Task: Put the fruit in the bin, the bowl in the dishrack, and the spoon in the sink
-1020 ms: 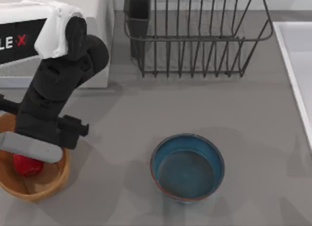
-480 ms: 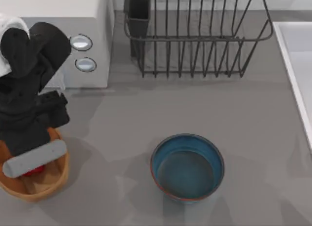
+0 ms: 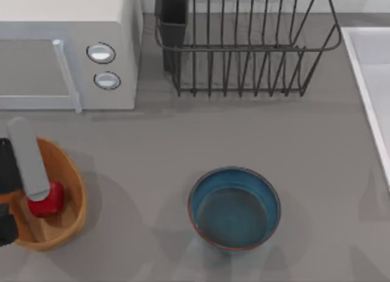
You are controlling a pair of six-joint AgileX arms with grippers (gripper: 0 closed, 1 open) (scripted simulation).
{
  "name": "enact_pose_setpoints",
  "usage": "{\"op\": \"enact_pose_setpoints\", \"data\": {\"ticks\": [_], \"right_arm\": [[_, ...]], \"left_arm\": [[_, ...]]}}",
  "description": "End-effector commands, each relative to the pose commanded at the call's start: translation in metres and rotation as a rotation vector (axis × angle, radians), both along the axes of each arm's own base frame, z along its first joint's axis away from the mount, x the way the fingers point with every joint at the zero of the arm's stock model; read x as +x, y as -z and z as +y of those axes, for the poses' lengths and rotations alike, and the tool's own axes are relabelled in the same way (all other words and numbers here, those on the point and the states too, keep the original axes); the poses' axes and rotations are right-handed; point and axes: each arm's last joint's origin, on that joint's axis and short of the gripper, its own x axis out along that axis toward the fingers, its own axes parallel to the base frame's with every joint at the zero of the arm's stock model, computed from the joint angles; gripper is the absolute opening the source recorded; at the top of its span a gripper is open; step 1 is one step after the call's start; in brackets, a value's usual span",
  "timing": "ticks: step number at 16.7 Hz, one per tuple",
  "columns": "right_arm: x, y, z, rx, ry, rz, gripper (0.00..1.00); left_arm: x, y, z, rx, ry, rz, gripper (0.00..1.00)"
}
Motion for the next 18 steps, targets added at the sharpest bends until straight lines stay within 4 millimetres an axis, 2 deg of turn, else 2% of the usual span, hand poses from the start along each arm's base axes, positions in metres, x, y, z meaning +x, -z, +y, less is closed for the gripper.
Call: {"op": "enact_pose_setpoints", "data": {"ticks": [3,5,10,13,18], "right_arm": [[0.0,0.0,0.0,0.0,0.0,0.0,1.0],[0.0,0.0,0.0,0.0,0.0,0.0,1.0],[0.0,0.0,0.0,0.0,0.0,0.0,1.0],[0.0,0.0,0.0,0.0,0.0,0.0,1.0],[0.0,0.0,0.0,0.0,0.0,0.0,1.0]], "left_arm": [[-0.028,0.012,0.013,-0.376,-0.29,-0.279,1.0],[-0.043,0.024,0.019,-0.622,-0.418,-0.441,1.0],[-0.061,0.052,0.027,-1.096,-0.528,-0.726,1.0],[-0.064,0.063,0.029,-1.234,-0.525,-0.802,1.0],[-0.064,0.065,0.03,-1.259,-0.523,-0.815,1.0]]}}
